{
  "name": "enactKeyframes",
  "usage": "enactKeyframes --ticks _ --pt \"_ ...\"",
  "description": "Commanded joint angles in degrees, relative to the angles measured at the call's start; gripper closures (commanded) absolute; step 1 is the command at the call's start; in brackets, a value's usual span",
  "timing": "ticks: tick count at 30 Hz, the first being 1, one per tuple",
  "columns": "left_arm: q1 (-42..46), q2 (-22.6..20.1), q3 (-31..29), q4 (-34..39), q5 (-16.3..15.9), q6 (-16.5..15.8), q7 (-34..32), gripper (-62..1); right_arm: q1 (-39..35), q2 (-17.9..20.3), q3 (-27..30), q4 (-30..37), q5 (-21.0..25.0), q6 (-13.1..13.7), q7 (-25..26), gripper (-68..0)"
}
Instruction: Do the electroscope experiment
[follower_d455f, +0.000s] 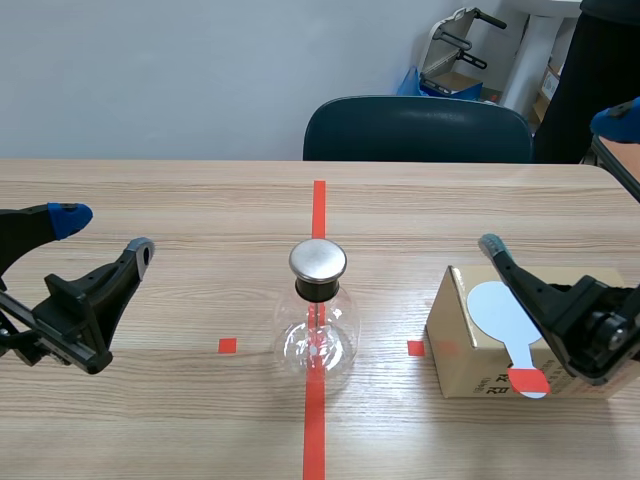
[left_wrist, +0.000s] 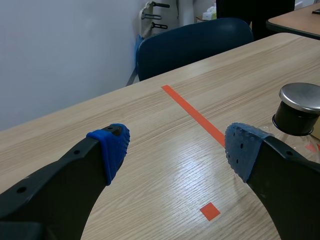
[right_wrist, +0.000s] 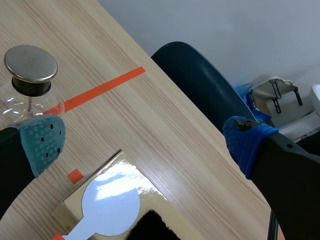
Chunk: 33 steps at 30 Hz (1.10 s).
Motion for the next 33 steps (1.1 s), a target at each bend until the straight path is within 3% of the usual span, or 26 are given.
enactKeyframes --ticks 1,19,33 --pt "-0.31 0.26 -0.31 0.61 -0.55 0.15 -0.79 -42.7 0.37 -0.02 0.07 0.37 0.61 -0.22 0.48 -67.9" --pt "-0.31 0.26 -0.31 0.61 -0.55 0.15 -0.79 -42.7 0.37 -0.02 0.07 0.37 2.05 -0.46 0.7 -67.9" --pt "-0.31 0.26 -0.31 0.61 -0.55 0.15 -0.79 -42.7 0.52 0.02 0.07 0.39 -0.81 0.09 1.49 -67.9"
